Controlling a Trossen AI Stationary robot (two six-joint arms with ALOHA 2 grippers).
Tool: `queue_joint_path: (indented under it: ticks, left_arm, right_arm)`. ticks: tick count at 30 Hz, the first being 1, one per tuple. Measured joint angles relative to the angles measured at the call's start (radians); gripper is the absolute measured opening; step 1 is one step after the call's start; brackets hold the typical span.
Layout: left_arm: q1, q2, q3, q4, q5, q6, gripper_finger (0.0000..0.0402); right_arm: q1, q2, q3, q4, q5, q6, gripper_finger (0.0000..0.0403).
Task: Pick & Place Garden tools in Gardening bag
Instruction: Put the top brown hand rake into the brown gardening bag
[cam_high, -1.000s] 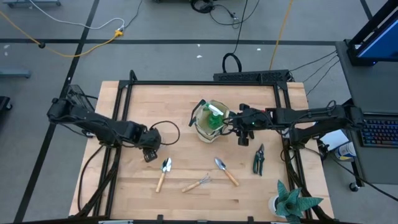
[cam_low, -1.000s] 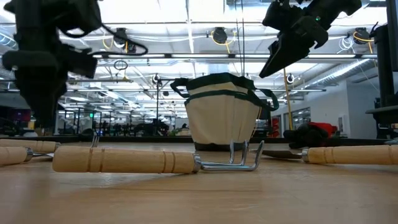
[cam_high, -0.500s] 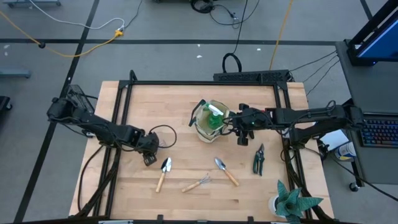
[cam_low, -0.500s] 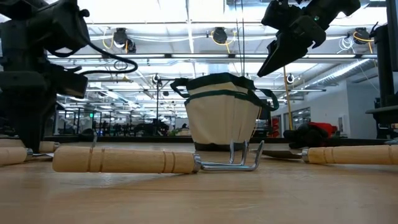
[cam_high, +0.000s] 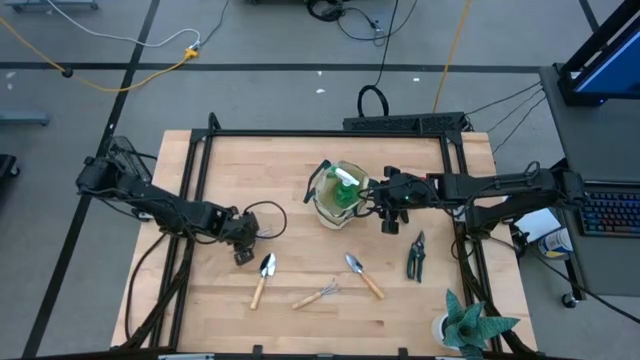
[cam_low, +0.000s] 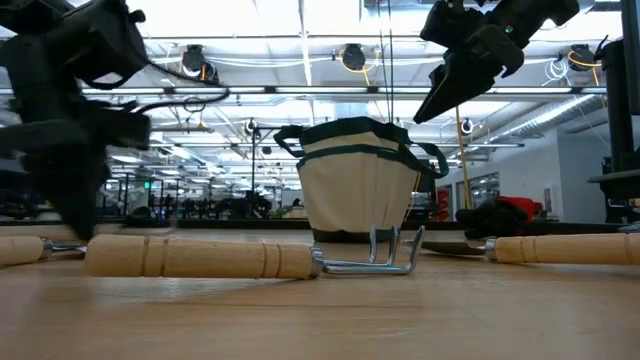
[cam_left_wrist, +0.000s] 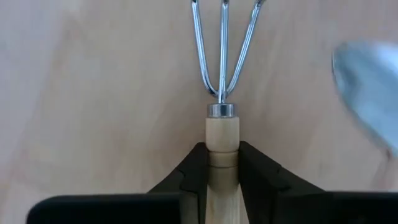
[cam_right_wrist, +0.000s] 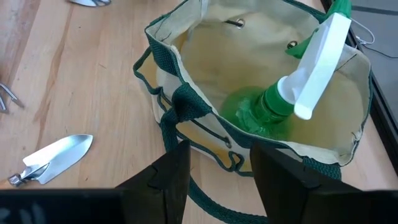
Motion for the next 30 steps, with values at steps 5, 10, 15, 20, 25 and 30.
queue_joint_path:
  ticks: [5, 10, 15, 20, 25, 30]
  left_arm:
    - [0.009, -0.001, 0.049, 0.139, -0.040, 0.048, 0.0065]
    - [0.031, -0.001, 0.203, 0.123, -0.115, 0.225, 0.0065]
    - [0.065, -0.001, 0.359, 0.142, -0.123, 0.430, 0.0068]
    - [0.125, -0.002, 0.420, 0.289, -0.078, 0.569, 0.0074]
    - [0.218, 0.020, 0.421, 0.532, 0.166, 0.555, 0.0071]
    - [0.305, 0.111, 0.422, 0.735, 0.398, 0.475, 0.0072]
  right_arm:
    - [0.000, 0.000, 0.000, 0.045, 0.000, -0.002, 0.0156]
    - [0.000, 0.008, 0.000, 0.097, -0.004, -0.008, 0.0155]
    - [0.000, 0.033, 0.000, 0.120, -0.095, -0.030, 0.0155]
    - [0.000, 0.055, 0.000, 0.113, -0.105, -0.035, 0.0155]
    - [0.000, 0.054, 0.000, 0.120, -0.103, -0.063, 0.0155]
    - [0.000, 0.050, 0.000, 0.201, -0.101, -0.116, 0.0155]
